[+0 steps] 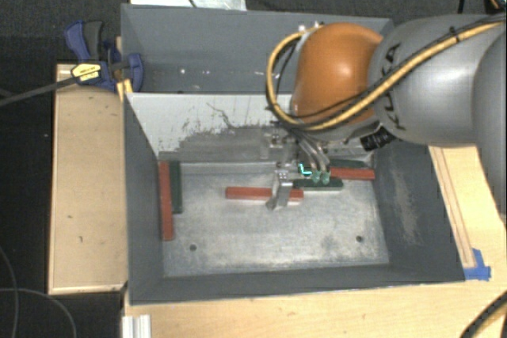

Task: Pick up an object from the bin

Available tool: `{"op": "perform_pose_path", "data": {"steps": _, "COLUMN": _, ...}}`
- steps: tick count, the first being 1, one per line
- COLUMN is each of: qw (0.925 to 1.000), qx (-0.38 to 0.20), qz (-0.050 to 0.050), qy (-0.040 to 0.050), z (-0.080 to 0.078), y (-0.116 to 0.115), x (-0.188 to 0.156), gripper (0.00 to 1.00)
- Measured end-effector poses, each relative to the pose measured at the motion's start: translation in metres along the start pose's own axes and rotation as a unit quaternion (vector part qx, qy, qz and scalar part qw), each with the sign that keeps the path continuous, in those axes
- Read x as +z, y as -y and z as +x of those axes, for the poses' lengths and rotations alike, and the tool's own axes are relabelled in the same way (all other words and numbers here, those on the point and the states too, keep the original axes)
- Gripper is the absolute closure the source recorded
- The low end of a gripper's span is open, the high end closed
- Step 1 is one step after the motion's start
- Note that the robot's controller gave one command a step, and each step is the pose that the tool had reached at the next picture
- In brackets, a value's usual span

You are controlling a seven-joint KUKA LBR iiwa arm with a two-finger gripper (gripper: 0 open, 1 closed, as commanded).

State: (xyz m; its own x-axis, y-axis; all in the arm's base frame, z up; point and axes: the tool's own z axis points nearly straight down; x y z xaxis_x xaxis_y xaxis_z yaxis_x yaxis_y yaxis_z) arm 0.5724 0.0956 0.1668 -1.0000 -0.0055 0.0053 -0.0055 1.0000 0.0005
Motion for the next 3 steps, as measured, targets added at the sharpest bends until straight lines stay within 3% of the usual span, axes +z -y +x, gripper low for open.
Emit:
{"op": "perform_pose_path", "data": {"steps": 1, "qw": 0.9996, "qx": -0.029, "qz": 0.001, "qy": 0.0, "z": -0.006, "y": 0.021, "x": 0.096, "gripper": 0.0}}
{"op": "perform_pose_path", "data": {"steps": 2, "qw": 0.9996, "qx": -0.027, "qz": 0.0, "qy": 0.0037, "z": -0.009, "y": 0.02, "x": 0.091, "gripper": 1.0}}
{"op": "perform_pose_path", "data": {"steps": 3, "qw": 0.9979, "qx": -0.065, "qz": 0.001, "qy": 0.0083, "z": -0.006, "y": 0.055, "x": -0.047, "gripper": 1.0}}
